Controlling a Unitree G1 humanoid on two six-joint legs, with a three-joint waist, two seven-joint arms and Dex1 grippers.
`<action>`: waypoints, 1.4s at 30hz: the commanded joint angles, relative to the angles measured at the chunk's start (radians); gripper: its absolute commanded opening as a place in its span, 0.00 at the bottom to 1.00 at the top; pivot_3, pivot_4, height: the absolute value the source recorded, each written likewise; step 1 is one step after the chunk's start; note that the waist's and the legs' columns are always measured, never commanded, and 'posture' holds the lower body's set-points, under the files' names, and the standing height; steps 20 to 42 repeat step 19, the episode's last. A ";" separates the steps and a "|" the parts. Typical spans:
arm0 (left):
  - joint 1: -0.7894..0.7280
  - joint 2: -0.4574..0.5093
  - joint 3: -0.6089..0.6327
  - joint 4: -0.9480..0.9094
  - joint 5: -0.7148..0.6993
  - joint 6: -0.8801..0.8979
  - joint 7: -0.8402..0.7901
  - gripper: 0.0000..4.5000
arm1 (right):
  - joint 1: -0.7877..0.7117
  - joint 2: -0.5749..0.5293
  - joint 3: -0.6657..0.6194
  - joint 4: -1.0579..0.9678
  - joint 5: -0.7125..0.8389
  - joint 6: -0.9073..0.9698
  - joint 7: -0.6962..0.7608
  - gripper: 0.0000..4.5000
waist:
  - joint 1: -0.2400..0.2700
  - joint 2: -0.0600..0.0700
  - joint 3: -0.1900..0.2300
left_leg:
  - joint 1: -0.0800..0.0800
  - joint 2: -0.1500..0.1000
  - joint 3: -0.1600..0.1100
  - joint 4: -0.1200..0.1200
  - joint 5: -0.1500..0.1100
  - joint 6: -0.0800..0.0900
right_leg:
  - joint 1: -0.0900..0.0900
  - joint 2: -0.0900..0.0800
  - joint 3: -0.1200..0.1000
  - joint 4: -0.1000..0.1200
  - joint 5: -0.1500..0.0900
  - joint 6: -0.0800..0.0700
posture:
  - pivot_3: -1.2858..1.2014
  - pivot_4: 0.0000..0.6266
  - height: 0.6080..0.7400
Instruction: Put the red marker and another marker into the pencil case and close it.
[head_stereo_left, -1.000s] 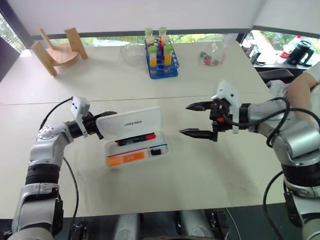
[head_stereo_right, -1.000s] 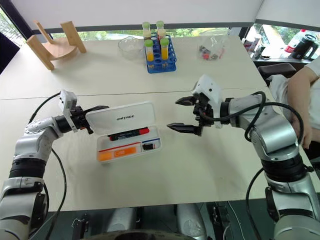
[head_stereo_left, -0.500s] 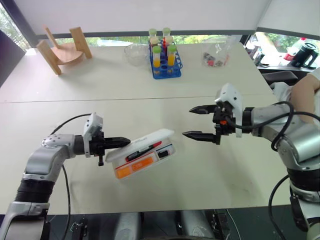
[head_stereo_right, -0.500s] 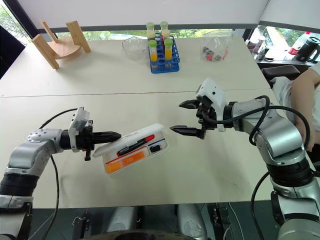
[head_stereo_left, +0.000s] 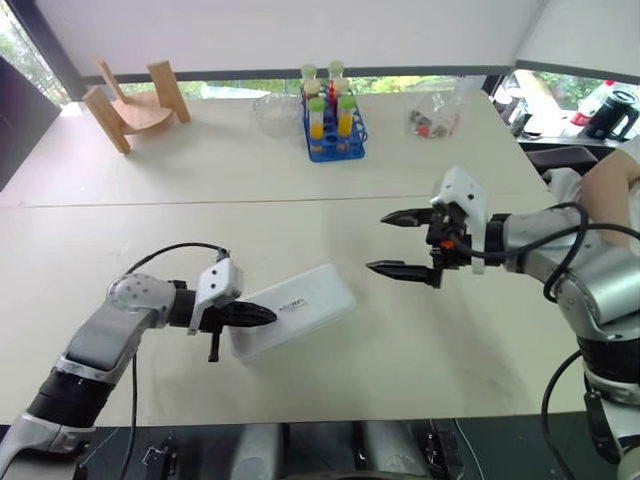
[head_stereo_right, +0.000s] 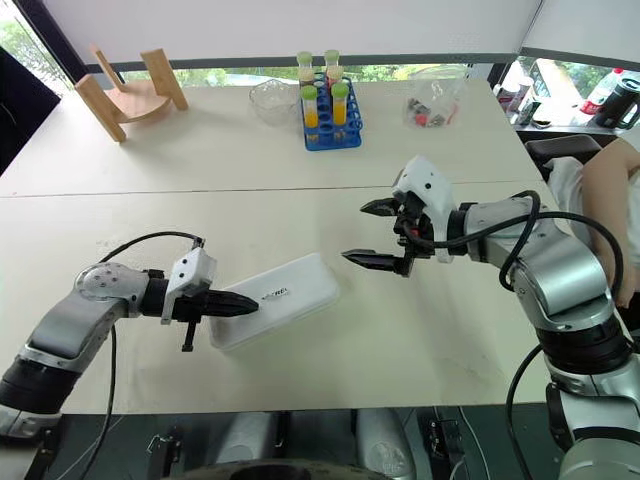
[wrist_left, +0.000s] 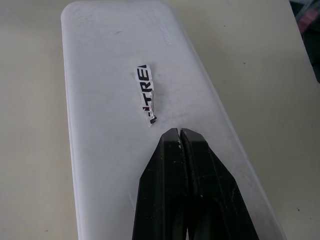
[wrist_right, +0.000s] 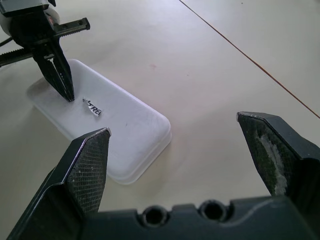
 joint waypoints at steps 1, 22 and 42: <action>0.064 0.029 -0.065 0.076 0.096 0.046 0.035 0.00 | 0.005 -0.007 -0.011 -0.032 0.008 -0.018 -0.001 1.00 | -0.003 0.002 -0.001 | 0.008 0.000 0.001 -0.002 0.000 0.001 | 0.006 0.000 0.001 0.000 -0.001 0.000 | 0.52 0.24 1.00; 0.416 0.130 0.778 -0.434 -0.496 0.498 0.208 0.00 | 0.179 -0.141 -0.122 -0.042 0.102 -0.047 0.120 1.00 | 0.005 -0.006 0.006 | -0.011 0.001 -0.005 0.000 -0.001 0.001 | -0.010 -0.001 -0.001 0.000 -0.001 0.000 | 0.52 0.24 1.00; 0.416 0.130 0.778 -0.434 -0.496 0.498 0.208 0.00 | 0.179 -0.141 -0.122 -0.042 0.102 -0.047 0.120 1.00 | 0.005 -0.006 0.006 | -0.011 0.001 -0.005 0.000 -0.001 0.001 | -0.010 -0.001 -0.001 0.000 -0.001 0.000 | 0.52 0.24 1.00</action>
